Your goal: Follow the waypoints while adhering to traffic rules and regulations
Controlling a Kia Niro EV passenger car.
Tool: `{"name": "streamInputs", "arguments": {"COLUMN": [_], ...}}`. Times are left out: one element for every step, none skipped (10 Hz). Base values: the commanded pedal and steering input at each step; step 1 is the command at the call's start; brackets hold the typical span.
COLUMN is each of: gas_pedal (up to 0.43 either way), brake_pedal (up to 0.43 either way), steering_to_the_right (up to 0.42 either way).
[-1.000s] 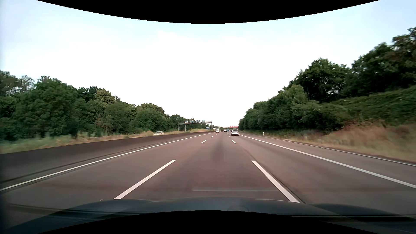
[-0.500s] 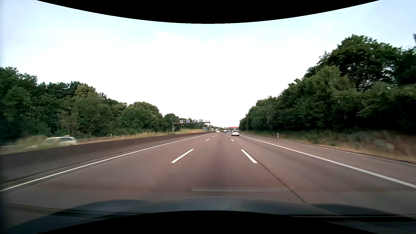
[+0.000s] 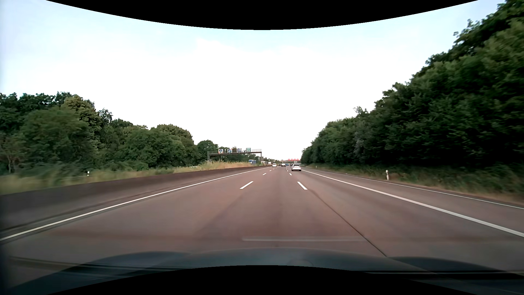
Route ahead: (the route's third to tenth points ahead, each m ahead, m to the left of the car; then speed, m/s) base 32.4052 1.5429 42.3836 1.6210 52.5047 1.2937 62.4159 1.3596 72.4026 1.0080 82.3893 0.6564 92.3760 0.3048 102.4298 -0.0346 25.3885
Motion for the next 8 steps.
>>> {"name": "streamInputs", "arguments": {"gas_pedal": [0.189,0.189,0.189,0.189,0.189,0.189,0.189,0.189], "brake_pedal": [0.0,0.0,0.0,0.0,0.0,0.0,0.0,0.0], "steering_to_the_right": [-0.001,0.0,-0.001,-0.001,0.0,0.0,0.0,-0.001]}}
